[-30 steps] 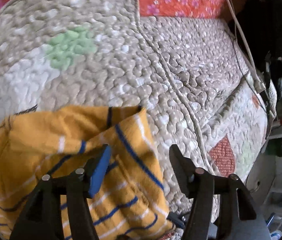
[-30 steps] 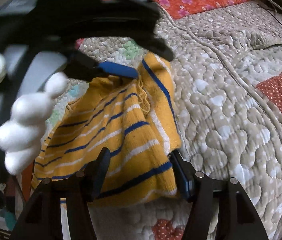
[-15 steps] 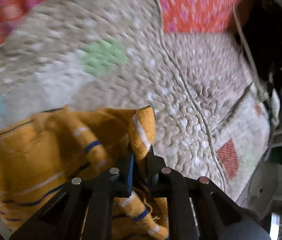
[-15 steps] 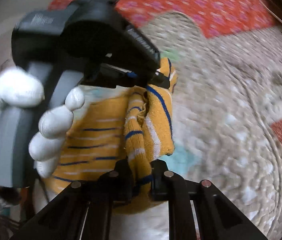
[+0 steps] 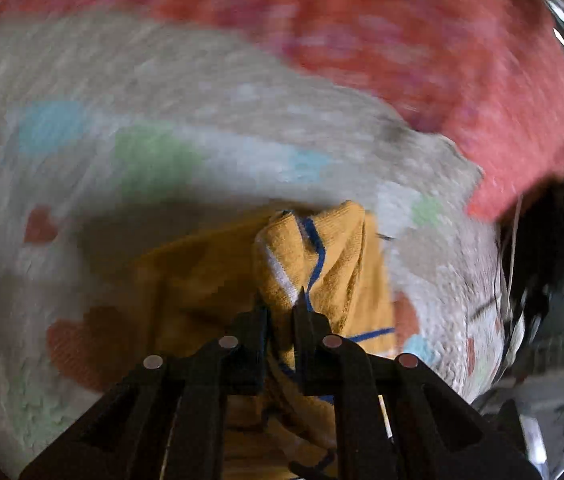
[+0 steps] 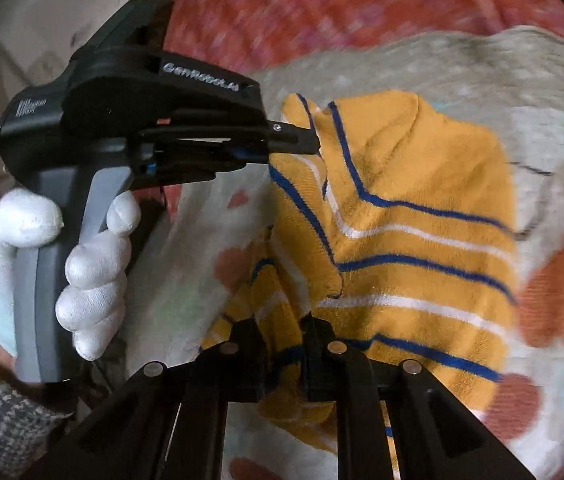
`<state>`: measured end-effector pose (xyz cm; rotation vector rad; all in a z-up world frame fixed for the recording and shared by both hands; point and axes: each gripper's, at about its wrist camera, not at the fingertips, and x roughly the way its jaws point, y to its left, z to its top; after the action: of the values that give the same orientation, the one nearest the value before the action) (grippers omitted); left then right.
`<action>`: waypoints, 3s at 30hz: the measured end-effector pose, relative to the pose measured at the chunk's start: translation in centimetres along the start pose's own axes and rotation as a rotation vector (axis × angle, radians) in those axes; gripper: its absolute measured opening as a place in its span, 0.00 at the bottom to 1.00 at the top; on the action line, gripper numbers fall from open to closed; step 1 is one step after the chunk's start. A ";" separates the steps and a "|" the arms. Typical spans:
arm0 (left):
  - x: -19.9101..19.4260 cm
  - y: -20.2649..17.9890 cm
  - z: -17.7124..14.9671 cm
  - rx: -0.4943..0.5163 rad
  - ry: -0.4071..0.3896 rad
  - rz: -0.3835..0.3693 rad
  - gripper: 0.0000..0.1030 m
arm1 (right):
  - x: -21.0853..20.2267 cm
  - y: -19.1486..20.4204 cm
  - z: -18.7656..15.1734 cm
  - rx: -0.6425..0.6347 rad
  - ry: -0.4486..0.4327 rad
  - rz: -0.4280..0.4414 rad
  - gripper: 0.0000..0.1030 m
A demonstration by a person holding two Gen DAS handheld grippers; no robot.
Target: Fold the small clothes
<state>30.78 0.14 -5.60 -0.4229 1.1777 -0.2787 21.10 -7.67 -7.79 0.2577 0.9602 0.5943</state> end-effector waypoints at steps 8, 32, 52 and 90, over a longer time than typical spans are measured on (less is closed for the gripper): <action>1.3 6.3 -1.7 -0.130 -0.011 -0.071 0.11 | 5.7 2.8 0.2 -0.129 0.071 -0.107 0.16; 0.1 3.3 -12.3 -0.027 -0.001 0.005 0.14 | -6.7 -4.3 0.7 -0.038 -0.050 -0.320 0.58; -6.3 12.5 -12.9 -0.153 -0.306 -0.134 0.26 | -3.7 -3.6 1.1 0.035 -0.017 -0.329 0.57; 3.3 3.6 -8.1 -0.103 -0.037 -0.222 0.37 | 1.6 -14.9 7.0 0.486 -0.031 0.082 0.35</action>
<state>24.38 0.54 -12.60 -0.6484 1.1124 -0.4019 32.91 -18.48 -11.85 0.7399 1.0588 0.4227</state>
